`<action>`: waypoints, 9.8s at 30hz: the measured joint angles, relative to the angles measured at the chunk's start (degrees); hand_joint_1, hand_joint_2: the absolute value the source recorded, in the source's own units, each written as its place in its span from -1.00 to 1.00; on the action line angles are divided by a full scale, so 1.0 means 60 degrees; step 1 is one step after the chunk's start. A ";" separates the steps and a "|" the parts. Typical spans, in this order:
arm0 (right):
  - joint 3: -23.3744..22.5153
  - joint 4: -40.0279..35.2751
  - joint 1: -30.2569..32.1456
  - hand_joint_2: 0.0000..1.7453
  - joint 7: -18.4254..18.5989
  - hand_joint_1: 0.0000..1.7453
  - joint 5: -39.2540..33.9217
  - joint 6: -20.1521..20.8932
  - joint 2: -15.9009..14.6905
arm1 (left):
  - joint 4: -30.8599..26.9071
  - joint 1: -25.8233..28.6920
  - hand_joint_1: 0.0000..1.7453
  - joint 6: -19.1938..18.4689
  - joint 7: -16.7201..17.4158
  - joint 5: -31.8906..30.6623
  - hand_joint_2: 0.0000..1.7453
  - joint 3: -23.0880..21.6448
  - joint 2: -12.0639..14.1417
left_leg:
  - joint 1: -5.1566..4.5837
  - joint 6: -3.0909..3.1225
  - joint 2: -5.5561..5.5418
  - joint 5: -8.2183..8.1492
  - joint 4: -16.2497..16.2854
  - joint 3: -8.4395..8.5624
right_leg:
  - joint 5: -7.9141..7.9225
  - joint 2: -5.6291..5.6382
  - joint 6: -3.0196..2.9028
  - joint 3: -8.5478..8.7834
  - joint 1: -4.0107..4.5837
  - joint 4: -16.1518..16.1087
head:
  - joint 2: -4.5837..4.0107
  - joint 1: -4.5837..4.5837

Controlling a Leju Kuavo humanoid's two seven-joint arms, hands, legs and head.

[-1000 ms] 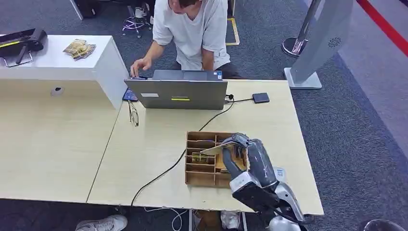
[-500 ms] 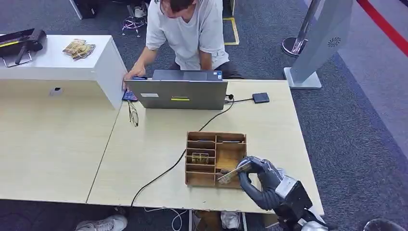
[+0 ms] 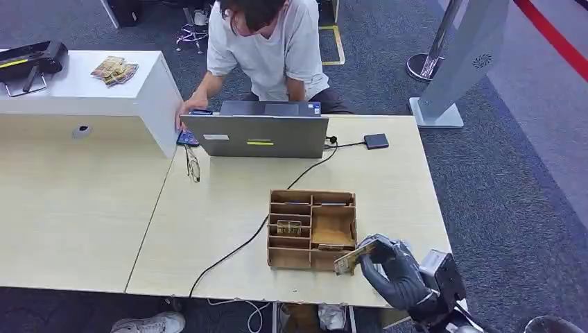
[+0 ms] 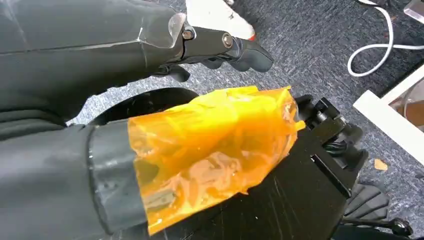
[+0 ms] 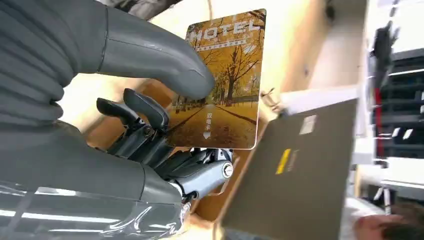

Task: Pass the card to the sensor for recognition and then transmit it.

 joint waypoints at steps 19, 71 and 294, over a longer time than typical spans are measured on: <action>-0.1475 0.0393 0.0996 1.00 0.0689 1.00 0.0014 0.0036 -0.1715 | 0.0000 0.0004 -1.00 0.0044 0.0000 0.0080 -1.00 0.0000 0.0011 | -0.0007 0.0016 -0.0001 -0.0011 0.0010 -0.0003 | -0.0010 0.0000 0.0016 0.0004 -0.0009 -0.0002 | 0.0000 0.0000; 0.0004 0.1111 -0.0282 1.00 0.2335 1.00 0.3621 -0.2630 -0.1449 | 0.0000 0.0022 -1.00 -0.0015 0.0200 0.0102 -1.00 0.0000 0.0087 | -0.0007 0.0020 0.0000 -0.0013 0.0010 0.0000 | -0.0012 0.0000 0.0020 0.0011 -0.0009 0.0001 | 0.0000 0.0004; 0.3257 0.1174 -0.4945 -1.00 0.3774 -1.00 1.4988 -0.7340 0.1523 | 0.0000 -0.0129 -1.00 -0.0430 0.0434 -0.0423 -1.00 -0.0109 -0.0022 | -0.0005 0.0022 0.0000 -0.0013 0.0026 0.0031 | -0.0007 0.0004 0.0039 0.0058 -0.0007 -0.0005 | 0.0000 0.0000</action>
